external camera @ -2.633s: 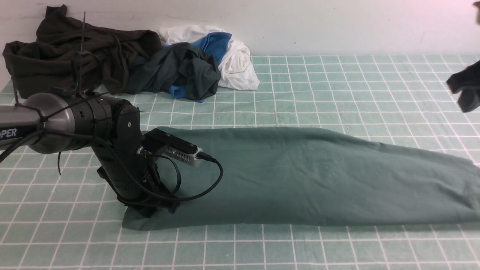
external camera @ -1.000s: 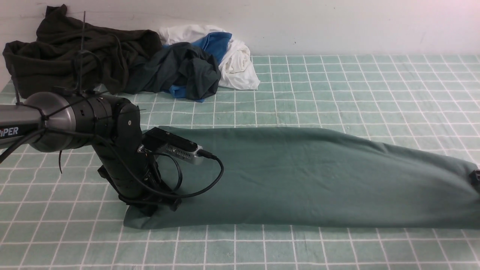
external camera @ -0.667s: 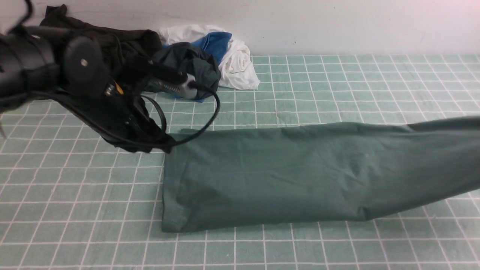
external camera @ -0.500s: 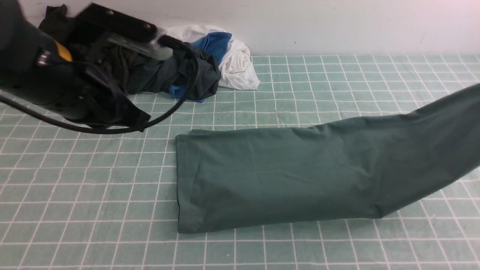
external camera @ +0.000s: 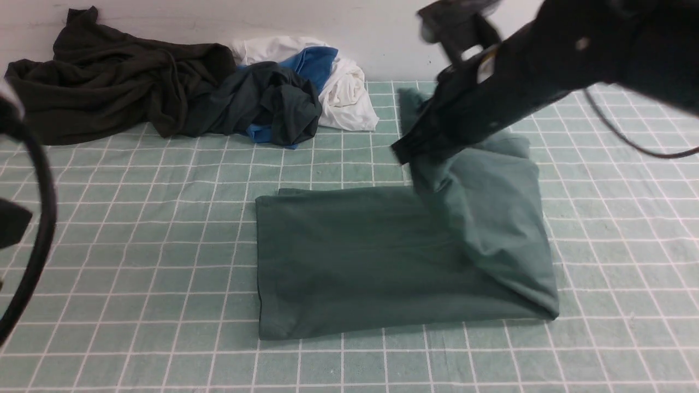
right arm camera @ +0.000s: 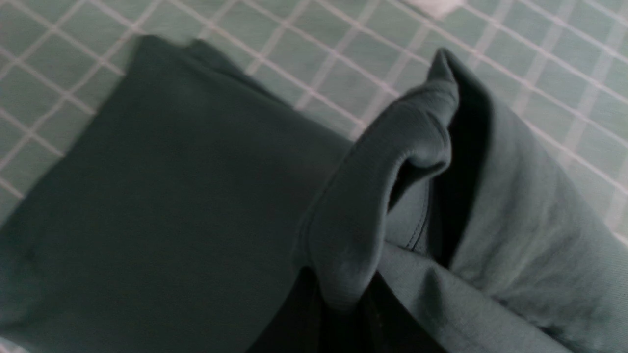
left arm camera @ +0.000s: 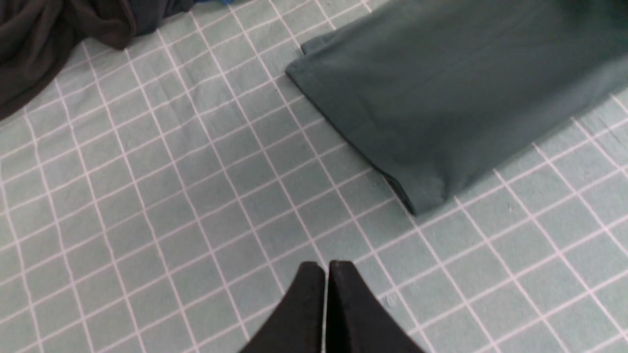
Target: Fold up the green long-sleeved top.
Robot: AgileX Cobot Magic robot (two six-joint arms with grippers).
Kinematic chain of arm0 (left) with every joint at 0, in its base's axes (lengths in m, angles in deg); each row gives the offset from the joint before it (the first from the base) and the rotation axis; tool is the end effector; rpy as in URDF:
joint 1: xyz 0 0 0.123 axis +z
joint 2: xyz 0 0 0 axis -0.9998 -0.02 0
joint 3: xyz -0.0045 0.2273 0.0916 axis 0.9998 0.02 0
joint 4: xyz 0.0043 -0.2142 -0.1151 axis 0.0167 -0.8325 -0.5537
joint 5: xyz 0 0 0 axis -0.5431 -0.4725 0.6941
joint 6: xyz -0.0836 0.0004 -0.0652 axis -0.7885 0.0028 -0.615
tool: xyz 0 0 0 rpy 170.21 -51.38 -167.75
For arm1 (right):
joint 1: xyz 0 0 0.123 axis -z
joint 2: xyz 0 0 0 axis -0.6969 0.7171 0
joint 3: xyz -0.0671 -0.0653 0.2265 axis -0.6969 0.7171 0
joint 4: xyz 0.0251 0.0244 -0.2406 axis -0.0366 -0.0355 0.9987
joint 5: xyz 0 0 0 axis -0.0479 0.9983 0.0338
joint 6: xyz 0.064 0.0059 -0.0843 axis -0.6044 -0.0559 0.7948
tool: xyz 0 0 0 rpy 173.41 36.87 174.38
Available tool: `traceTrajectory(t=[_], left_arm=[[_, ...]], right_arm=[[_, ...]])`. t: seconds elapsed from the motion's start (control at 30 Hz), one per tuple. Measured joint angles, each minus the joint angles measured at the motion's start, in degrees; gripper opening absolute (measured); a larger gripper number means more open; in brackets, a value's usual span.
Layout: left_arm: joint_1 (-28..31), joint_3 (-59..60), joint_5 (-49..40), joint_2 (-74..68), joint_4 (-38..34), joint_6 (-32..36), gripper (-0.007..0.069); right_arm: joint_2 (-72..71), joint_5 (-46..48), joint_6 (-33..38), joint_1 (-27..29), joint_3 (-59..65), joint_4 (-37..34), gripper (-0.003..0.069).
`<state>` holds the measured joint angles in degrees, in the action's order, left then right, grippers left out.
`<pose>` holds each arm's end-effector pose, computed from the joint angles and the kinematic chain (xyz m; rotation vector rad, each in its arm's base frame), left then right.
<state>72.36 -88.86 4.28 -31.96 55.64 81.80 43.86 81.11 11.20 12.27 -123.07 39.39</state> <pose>0.1395 -0.0427 0.3647 0.5811 2.2564 -0.0542 0.3337 0.2110 0.2549 -0.7937 2.3970 0.2292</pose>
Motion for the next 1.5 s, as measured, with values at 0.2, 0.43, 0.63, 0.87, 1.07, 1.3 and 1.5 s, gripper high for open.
traceTrajectory(t=[0.2,0.43,0.63,0.87,1.07,1.3,1.5], left_arm=[[0.0,7.0,-2.5,6.8,1.7,-0.3,-0.0003],[0.0,14.7,-3.5,10.7,2.4,-3.1,-0.0003],[0.0,17.6,-3.7,14.8,4.5,-6.8,-0.0003],[0.0,23.8,-0.6,26.2,10.1,-14.0,-0.0003],[0.0,31.4,9.9,36.6,12.5,-17.0,-0.0003],[0.0,33.4,11.7,38.4,13.0,-17.1,-0.0003],[0.0,33.4,11.5,38.4,13.1,-17.1,-0.0003]], right_arm=[[9.6,-10.4,0.0,-6.8,0.0,-6.8,0.0047],[14.1,-16.7,0.0,-8.9,0.0,-13.5,0.0255],[10.9,-10.3,0.0,-6.7,-0.9,-10.8,0.0479],[3.3,7.4,0.0,-2.8,-3.4,-4.3,0.0465],[-10.2,17.9,-0.2,-1.1,-0.9,-1.4,0.0184],[-29.9,10.8,-1.1,-1.1,16.4,-1.0,-0.0004],[-50.4,-0.5,-2.2,-1.1,31.7,-0.8,-0.0011]])
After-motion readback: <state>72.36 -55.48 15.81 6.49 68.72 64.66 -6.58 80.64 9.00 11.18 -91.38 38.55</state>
